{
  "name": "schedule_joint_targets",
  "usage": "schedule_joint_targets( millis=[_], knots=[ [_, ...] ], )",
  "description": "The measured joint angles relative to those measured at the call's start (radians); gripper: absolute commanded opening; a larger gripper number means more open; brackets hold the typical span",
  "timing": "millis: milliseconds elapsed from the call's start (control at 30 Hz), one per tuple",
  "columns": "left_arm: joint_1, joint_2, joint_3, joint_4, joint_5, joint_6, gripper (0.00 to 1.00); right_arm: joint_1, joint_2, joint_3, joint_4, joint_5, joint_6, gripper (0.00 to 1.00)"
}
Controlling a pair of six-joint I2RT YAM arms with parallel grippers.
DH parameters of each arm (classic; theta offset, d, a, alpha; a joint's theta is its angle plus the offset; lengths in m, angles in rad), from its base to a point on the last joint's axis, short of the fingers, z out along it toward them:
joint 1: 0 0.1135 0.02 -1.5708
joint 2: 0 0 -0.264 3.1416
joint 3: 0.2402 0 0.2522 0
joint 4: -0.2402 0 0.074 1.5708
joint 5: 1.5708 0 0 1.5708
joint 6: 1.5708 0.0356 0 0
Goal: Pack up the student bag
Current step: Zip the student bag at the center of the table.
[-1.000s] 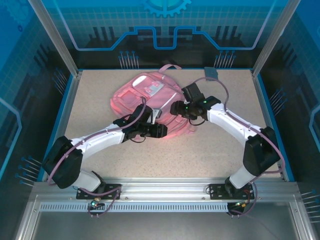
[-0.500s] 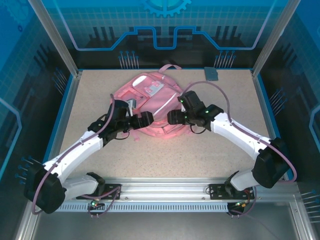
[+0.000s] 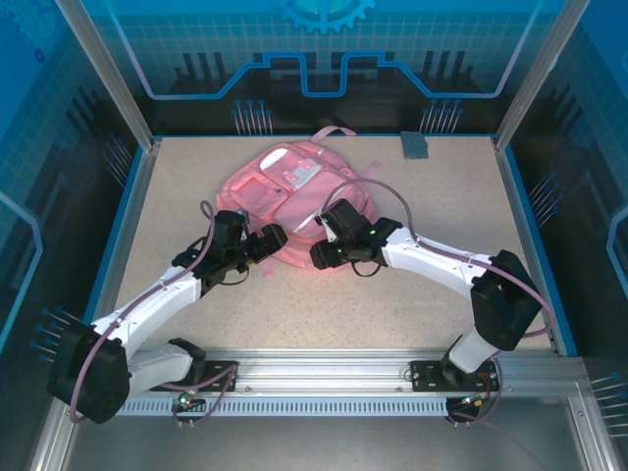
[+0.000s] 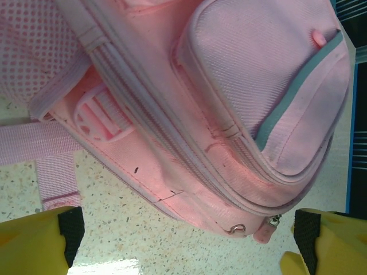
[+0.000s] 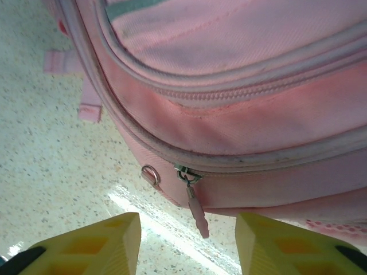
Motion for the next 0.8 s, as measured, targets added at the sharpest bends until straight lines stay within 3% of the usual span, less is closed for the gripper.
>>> schedule_joint_targets(
  millis=[233,467,700,800],
  knots=[
    [0.0,0.002,-0.013,0.082,0.003,-0.09,0.86,0.0,0.085,0.016,0.002,-0.011,-0.029,0.27],
    [0.0,0.066,-0.058,0.197,0.032,-0.187,0.72,0.001,0.088,0.029,0.005,0.018,-0.059,0.01],
    [-0.008,0.144,-0.095,0.331,0.053,-0.284,0.46,0.002,0.109,0.057,-0.006,0.011,-0.084,0.0],
    [-0.01,0.176,-0.095,0.382,0.055,-0.311,0.43,0.002,0.11,0.058,-0.004,0.004,-0.086,0.0]
  ],
)
